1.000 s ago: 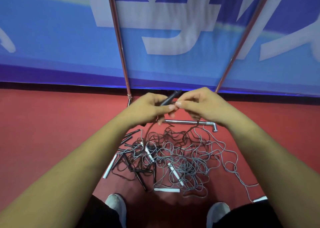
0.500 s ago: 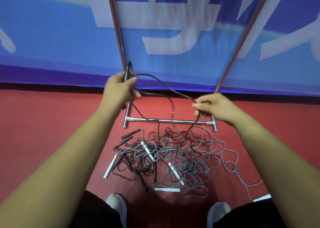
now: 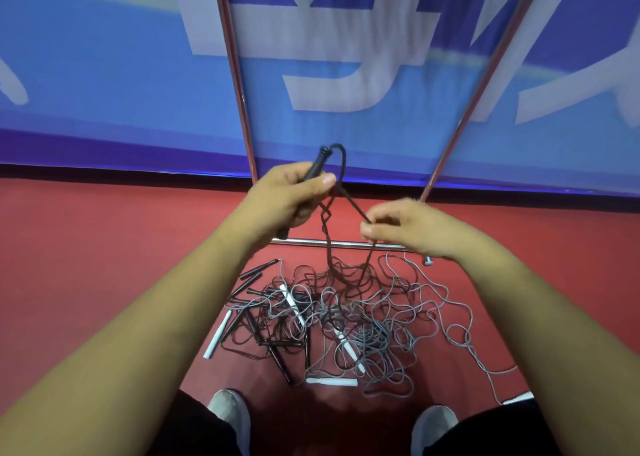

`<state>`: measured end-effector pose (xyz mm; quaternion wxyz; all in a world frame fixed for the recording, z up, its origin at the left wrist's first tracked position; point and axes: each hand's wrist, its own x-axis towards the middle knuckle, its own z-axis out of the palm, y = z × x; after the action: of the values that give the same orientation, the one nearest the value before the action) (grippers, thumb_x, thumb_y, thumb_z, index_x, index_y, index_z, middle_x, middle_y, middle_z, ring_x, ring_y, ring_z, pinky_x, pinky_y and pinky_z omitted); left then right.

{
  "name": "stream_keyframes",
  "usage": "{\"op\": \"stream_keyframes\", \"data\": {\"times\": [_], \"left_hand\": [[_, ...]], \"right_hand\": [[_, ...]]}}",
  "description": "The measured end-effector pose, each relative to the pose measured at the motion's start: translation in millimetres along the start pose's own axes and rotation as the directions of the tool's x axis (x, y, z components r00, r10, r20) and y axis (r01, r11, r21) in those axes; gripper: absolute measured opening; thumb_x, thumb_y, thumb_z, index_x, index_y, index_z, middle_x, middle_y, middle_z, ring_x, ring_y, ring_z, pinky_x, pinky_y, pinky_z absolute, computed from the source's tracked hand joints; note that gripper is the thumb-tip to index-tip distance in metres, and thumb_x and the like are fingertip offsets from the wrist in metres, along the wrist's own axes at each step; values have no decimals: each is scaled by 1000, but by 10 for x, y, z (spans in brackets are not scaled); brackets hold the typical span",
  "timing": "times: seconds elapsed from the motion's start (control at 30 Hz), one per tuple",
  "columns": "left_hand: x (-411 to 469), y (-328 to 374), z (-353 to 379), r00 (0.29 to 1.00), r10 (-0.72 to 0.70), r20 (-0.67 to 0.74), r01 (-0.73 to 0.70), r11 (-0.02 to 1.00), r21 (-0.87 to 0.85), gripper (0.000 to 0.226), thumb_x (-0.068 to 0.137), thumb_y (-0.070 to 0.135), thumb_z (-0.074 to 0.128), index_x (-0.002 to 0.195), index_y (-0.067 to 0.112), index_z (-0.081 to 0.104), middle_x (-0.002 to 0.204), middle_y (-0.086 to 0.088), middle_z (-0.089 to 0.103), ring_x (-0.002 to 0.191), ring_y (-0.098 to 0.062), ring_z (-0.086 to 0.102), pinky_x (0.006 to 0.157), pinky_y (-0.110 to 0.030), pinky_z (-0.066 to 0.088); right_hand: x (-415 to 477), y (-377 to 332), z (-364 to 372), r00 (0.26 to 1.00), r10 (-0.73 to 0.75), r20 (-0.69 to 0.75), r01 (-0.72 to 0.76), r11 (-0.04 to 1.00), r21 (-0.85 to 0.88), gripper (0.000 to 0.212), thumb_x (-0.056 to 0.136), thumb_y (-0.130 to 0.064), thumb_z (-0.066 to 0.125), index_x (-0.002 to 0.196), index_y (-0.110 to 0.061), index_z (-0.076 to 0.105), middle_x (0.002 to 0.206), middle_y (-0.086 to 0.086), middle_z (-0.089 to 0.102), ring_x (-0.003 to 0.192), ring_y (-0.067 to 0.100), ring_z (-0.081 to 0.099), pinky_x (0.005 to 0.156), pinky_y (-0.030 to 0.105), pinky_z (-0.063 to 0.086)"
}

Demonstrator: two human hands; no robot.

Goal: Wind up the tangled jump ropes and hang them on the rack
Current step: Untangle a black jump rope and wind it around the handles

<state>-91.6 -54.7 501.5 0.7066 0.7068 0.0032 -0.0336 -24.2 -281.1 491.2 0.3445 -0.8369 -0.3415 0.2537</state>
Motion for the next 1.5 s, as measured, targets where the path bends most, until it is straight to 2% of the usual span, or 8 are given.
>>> {"op": "stream_keyframes", "data": {"times": [0.13, 0.37, 0.57, 0.67, 0.97, 1.17, 1.37, 1.5], "left_hand": [[31, 83, -67, 995, 57, -77, -80, 939, -334, 23, 95, 18, 56, 75, 12, 46, 62, 1, 43, 45, -7, 30, 36, -15, 20], [104, -25, -251, 860, 35, -509, 141, 943, 303, 18, 99, 24, 58, 114, 18, 66, 74, -12, 70, 36, -4, 48, 45, -23, 29], [-4, 46, 19, 999, -14, -31, 21, 972, 234, 22, 102, 20, 55, 116, 9, 67, 71, -3, 72, 38, -9, 44, 41, -20, 25], [-62, 74, 105, 984, -66, 168, 9, 948, 319, 16, 99, 21, 59, 91, 9, 66, 59, 9, 60, 43, -7, 42, 45, -20, 29], [-12, 103, 22, 995, -16, -100, -1, 986, -166, 23, 101, 15, 52, 79, 11, 57, 59, 1, 45, 42, -8, 26, 40, -18, 12], [57, 36, -102, 903, -6, -429, 141, 949, 282, 18, 101, 13, 55, 113, 3, 65, 83, -28, 68, 28, -4, 43, 39, -16, 26], [79, -32, -2, 994, 10, -108, 16, 972, 234, 24, 101, 23, 58, 121, 18, 68, 70, -14, 68, 42, -17, 41, 41, -21, 22], [43, -24, 49, 997, -14, 71, -5, 967, 253, 23, 100, 26, 58, 89, 6, 61, 62, -1, 56, 47, -16, 39, 44, -22, 27]], "right_hand": [[-2, 530, 115, 944, 215, 249, -179, 971, -160, 18, 100, -36, 56, 93, -29, 70, 100, -8, 74, 103, 25, 66, 102, 47, 46], [13, 145, -79, 963, 63, -263, 16, 958, 287, 19, 102, -11, 51, 100, -10, 70, 56, 1, 45, 53, 19, 51, 61, 27, 48], [-72, -390, 18, 987, -93, -131, 105, 991, 87, 17, 99, -14, 59, 95, -12, 75, 44, -13, 42, 45, 5, 32, 49, 22, 27], [-51, -392, -8, 973, -70, -218, 109, 979, 171, 17, 97, -18, 62, 85, -13, 72, 50, -7, 45, 49, 12, 36, 50, 26, 30], [-31, 469, 57, 964, 253, 76, -248, 966, -76, 10, 95, -28, 65, 94, -21, 72, 91, -5, 71, 80, 4, 60, 83, 29, 47], [17, 171, -45, 968, 69, -240, 9, 950, 311, 14, 99, -9, 58, 95, -8, 71, 66, 6, 60, 65, 15, 57, 71, 30, 51], [-28, -249, -39, 972, -74, -222, 112, 980, 163, 17, 98, -17, 60, 95, -15, 76, 52, -8, 44, 52, 12, 35, 52, 26, 30], [-29, -275, -60, 962, -100, -252, 143, 977, 158, 17, 97, -16, 61, 87, -14, 74, 56, -11, 57, 54, 6, 42, 57, 26, 34]]}}
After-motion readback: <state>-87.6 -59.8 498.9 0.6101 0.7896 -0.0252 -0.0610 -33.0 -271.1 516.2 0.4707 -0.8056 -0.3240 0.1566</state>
